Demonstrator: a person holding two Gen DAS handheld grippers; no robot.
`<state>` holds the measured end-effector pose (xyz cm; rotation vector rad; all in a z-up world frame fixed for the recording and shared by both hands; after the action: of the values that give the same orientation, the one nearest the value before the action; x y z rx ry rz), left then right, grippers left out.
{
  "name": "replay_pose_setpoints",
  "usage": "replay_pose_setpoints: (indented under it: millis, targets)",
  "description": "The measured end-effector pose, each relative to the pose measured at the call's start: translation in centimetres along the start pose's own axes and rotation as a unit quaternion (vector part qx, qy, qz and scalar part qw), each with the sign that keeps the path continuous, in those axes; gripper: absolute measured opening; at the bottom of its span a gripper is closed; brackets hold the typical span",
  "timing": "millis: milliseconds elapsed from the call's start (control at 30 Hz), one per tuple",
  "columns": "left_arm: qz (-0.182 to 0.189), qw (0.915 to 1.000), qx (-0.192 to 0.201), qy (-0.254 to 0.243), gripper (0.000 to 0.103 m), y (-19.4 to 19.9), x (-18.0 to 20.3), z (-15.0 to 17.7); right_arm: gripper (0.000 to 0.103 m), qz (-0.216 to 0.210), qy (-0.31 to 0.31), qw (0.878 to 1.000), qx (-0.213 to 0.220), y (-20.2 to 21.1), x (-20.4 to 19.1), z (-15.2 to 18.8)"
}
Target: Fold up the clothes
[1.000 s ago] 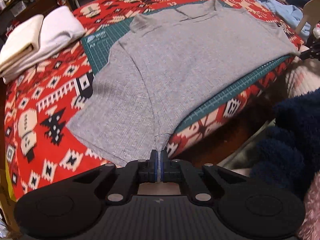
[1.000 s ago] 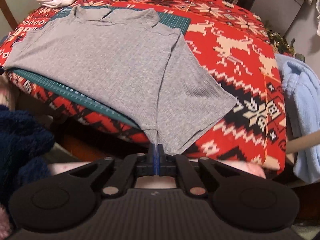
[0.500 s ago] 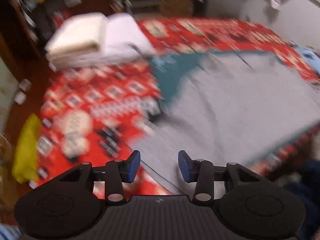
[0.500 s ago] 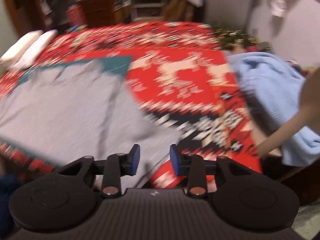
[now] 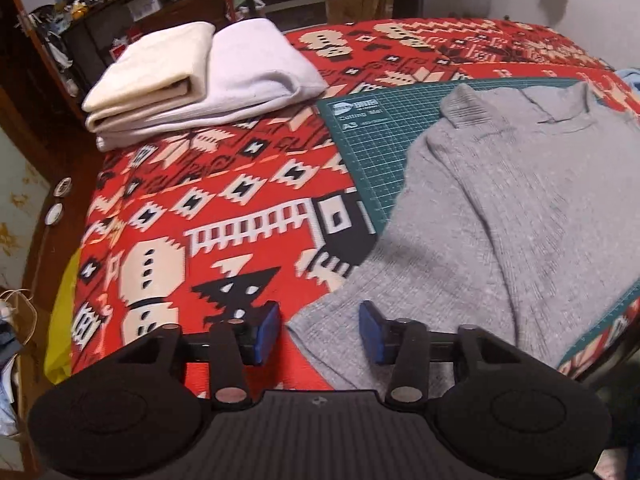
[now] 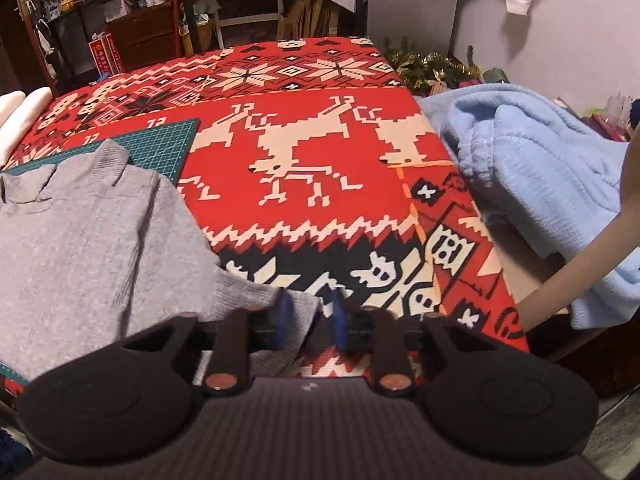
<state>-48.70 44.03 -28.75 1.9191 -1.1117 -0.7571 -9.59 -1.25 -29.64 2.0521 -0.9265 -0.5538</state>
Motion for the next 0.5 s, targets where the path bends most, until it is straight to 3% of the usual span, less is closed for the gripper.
replay_pose_setpoints:
  millis: [33, 67, 233, 500]
  targets:
    - [0.014, 0.9999, 0.004, 0.004, 0.009, 0.1, 0.2, 0.0, 0.002, 0.003, 0.000, 1.000, 0.000, 0.1, -0.1, 0.1]
    - [0.008, 1.0000, 0.005, -0.003, 0.006, 0.1, 0.3, 0.0, 0.002, 0.009, 0.003, 1.000, 0.001, 0.2, -0.1, 0.2]
    - [-0.017, 0.9998, -0.010, 0.001, 0.006, 1.1, -0.5, 0.9, 0.001, 0.031, -0.015, 0.999, 0.008, 1.9, 1.0, 0.8]
    - [-0.015, 0.9991, -0.031, 0.023, 0.006, 1.8, -1.5, 2.6, 0.001, 0.040, -0.049, 0.998, 0.000, 2.7, 3.1, 2.4]
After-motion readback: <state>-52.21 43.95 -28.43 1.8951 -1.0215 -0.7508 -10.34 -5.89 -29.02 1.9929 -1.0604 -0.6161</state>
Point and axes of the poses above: each gripper's, at about its wrist camera, not at the fingertips, and y roughly against the way its jaws point, x to its right, z to its underside, the point moved 8 cm from there along -y, roughly the way its jaws point
